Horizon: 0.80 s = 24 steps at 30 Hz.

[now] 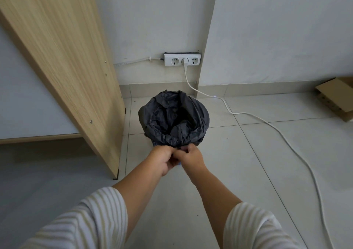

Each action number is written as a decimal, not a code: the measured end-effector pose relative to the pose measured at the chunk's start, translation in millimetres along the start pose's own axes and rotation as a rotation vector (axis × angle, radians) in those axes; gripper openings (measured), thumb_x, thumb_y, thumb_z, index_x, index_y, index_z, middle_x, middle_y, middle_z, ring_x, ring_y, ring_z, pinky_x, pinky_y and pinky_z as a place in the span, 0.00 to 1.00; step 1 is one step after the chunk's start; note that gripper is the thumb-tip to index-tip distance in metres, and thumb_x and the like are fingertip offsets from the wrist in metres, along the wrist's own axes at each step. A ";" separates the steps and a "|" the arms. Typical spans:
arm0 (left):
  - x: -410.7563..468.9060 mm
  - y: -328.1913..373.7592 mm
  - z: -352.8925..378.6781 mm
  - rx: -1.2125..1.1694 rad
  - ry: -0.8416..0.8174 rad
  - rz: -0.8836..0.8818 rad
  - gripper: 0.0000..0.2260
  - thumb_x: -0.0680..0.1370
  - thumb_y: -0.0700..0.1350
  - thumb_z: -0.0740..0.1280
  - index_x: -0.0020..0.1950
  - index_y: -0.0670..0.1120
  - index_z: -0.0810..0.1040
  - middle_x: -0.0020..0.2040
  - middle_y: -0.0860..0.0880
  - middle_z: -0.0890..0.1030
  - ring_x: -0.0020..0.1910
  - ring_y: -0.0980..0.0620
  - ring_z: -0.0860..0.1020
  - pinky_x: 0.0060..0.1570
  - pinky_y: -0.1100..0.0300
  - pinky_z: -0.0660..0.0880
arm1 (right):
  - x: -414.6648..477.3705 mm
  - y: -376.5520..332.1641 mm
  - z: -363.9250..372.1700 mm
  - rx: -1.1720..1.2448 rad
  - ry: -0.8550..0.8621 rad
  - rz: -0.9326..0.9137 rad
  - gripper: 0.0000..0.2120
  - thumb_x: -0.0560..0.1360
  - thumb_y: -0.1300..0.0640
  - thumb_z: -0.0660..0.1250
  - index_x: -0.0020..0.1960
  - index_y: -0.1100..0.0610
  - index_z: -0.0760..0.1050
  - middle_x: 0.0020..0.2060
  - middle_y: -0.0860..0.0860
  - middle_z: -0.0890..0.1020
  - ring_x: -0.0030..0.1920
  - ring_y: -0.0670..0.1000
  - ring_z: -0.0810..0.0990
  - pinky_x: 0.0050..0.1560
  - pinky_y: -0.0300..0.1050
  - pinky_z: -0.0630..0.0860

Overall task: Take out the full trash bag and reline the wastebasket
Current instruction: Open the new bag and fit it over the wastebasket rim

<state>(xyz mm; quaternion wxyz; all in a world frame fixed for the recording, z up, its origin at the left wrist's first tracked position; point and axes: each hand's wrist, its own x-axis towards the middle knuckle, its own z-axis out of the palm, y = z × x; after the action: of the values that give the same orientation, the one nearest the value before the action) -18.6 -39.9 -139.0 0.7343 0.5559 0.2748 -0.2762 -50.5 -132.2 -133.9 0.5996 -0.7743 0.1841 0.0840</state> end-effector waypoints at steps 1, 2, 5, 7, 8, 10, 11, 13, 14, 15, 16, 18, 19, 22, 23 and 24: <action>1.2 -1.3 -0.4 -0.039 0.017 -0.004 0.10 0.78 0.32 0.61 0.56 0.37 0.77 0.46 0.41 0.81 0.42 0.47 0.80 0.43 0.54 0.79 | -0.3 3.7 2.5 -0.122 -0.008 -0.049 0.10 0.69 0.58 0.70 0.46 0.61 0.73 0.45 0.56 0.77 0.43 0.54 0.75 0.41 0.43 0.70; 1.9 -2.9 -1.0 -0.074 0.036 -0.012 0.07 0.78 0.32 0.62 0.54 0.38 0.77 0.43 0.42 0.82 0.39 0.48 0.80 0.38 0.55 0.80 | -0.1 6.2 4.2 -0.227 0.008 -0.076 0.10 0.71 0.59 0.69 0.50 0.62 0.75 0.48 0.57 0.77 0.45 0.54 0.75 0.43 0.43 0.70; -0.9 -3.8 -2.9 -0.080 0.097 -0.033 0.03 0.78 0.35 0.64 0.45 0.39 0.77 0.31 0.45 0.81 0.27 0.51 0.79 0.31 0.58 0.77 | 5.6 8.7 2.0 -0.075 0.023 0.055 0.08 0.77 0.62 0.64 0.53 0.63 0.77 0.46 0.59 0.81 0.43 0.56 0.78 0.45 0.49 0.77; -3.3 -3.9 -6.2 -0.017 0.103 -0.069 0.03 0.77 0.37 0.64 0.44 0.39 0.77 0.34 0.45 0.79 0.31 0.50 0.76 0.33 0.59 0.72 | 8.2 5.7 -1.5 0.180 0.012 0.224 0.05 0.78 0.64 0.61 0.49 0.61 0.76 0.38 0.57 0.80 0.35 0.55 0.78 0.37 0.47 0.77; -5.1 -4.0 -7.7 -0.008 0.074 -0.087 0.05 0.77 0.37 0.63 0.43 0.39 0.76 0.35 0.45 0.78 0.33 0.50 0.75 0.36 0.59 0.72 | 9.0 3.6 -2.0 0.273 0.012 0.297 0.06 0.79 0.64 0.59 0.47 0.61 0.74 0.35 0.56 0.78 0.32 0.53 0.76 0.33 0.45 0.75; -8.9 -4.6 -7.6 -0.034 0.006 -0.114 0.09 0.78 0.35 0.58 0.42 0.37 0.75 0.34 0.44 0.77 0.33 0.49 0.74 0.39 0.58 0.73 | 9.7 0.5 -1.9 0.403 0.020 0.411 0.09 0.78 0.66 0.57 0.42 0.60 0.72 0.29 0.54 0.75 0.27 0.51 0.72 0.29 0.42 0.71; -10.7 -5.6 -5.8 -0.041 -0.014 -0.120 0.10 0.79 0.36 0.57 0.42 0.37 0.75 0.33 0.45 0.77 0.32 0.49 0.73 0.38 0.57 0.73 | 10.0 -0.2 -1.3 0.436 0.017 0.447 0.10 0.77 0.66 0.56 0.40 0.60 0.71 0.26 0.53 0.74 0.26 0.50 0.70 0.28 0.40 0.69; -9.9 -8.5 -1.6 -0.017 0.004 -0.116 0.10 0.81 0.39 0.59 0.41 0.39 0.75 0.32 0.46 0.76 0.31 0.50 0.72 0.38 0.57 0.73 | 10.4 -0.4 0.1 0.438 -0.005 0.496 0.10 0.75 0.67 0.57 0.37 0.59 0.71 0.21 0.51 0.71 0.24 0.48 0.68 0.26 0.38 0.66; -7.9 -10.2 -0.8 -0.002 0.040 -0.107 0.09 0.80 0.40 0.61 0.42 0.40 0.75 0.33 0.46 0.77 0.32 0.50 0.73 0.40 0.56 0.74 | 9.0 -0.6 0.4 0.426 -0.017 0.514 0.09 0.75 0.67 0.58 0.37 0.59 0.70 0.20 0.50 0.71 0.23 0.48 0.67 0.25 0.37 0.66; -4.9 -11.9 -0.9 0.012 0.085 -0.094 0.07 0.80 0.40 0.63 0.43 0.41 0.75 0.35 0.46 0.78 0.33 0.50 0.75 0.43 0.55 0.74 | 8.4 0.4 1.1 0.411 -0.026 0.518 0.08 0.74 0.66 0.60 0.37 0.59 0.70 0.20 0.50 0.71 0.22 0.48 0.67 0.24 0.36 0.65; -1.7 -13.1 -1.7 0.021 0.120 -0.078 0.04 0.79 0.40 0.64 0.45 0.42 0.75 0.37 0.45 0.79 0.35 0.50 0.76 0.43 0.55 0.74 | 7.7 1.3 1.9 0.400 -0.032 0.513 0.07 0.74 0.66 0.61 0.37 0.59 0.71 0.21 0.51 0.71 0.22 0.48 0.67 0.24 0.36 0.65; 1.2 -12.2 -2.6 0.006 0.143 -0.059 0.01 0.79 0.38 0.65 0.47 0.42 0.74 0.39 0.44 0.79 0.36 0.49 0.76 0.39 0.57 0.74 | 6.7 2.3 2.9 0.397 -0.028 0.490 0.04 0.74 0.66 0.63 0.41 0.59 0.72 0.24 0.53 0.72 0.22 0.49 0.68 0.25 0.37 0.66; 1.8 -11.2 -3.4 -0.007 0.144 -0.057 0.01 0.78 0.37 0.65 0.47 0.42 0.74 0.39 0.44 0.79 0.36 0.49 0.76 0.36 0.58 0.73 | 7.1 2.9 2.8 0.410 -0.018 0.476 0.03 0.74 0.66 0.64 0.44 0.60 0.72 0.26 0.54 0.74 0.23 0.50 0.70 0.26 0.38 0.68; 0.7 -9.5 -5.0 -0.032 0.157 -0.060 0.03 0.77 0.36 0.67 0.46 0.42 0.74 0.39 0.44 0.78 0.36 0.50 0.75 0.32 0.60 0.71 | 8.2 4.4 -0.4 0.478 -0.008 0.428 0.07 0.74 0.70 0.64 0.51 0.64 0.73 0.36 0.59 0.78 0.33 0.54 0.77 0.33 0.45 0.77; -0.5 -9.5 -5.0 -0.040 0.153 -0.061 0.03 0.77 0.36 0.67 0.45 0.42 0.74 0.39 0.44 0.78 0.35 0.50 0.75 0.31 0.61 0.71 | 8.2 4.8 -0.9 0.511 -0.014 0.404 0.09 0.74 0.72 0.64 0.54 0.66 0.73 0.40 0.61 0.79 0.37 0.56 0.79 0.37 0.47 0.79; -1.1 -9.9 -5.1 -0.045 0.147 -0.061 0.03 0.77 0.36 0.67 0.45 0.42 0.74 0.38 0.45 0.78 0.35 0.51 0.75 0.31 0.61 0.71 | 7.9 5.2 -0.3 0.544 -0.017 0.378 0.11 0.73 0.73 0.63 0.55 0.68 0.73 0.42 0.62 0.79 0.39 0.58 0.79 0.40 0.48 0.79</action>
<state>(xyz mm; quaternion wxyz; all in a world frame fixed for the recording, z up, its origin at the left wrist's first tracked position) -26.9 -37.2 -146.0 0.7157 0.5494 0.3509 -0.2504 -45.3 -135.0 -141.2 0.7598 -0.5372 0.3350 0.1480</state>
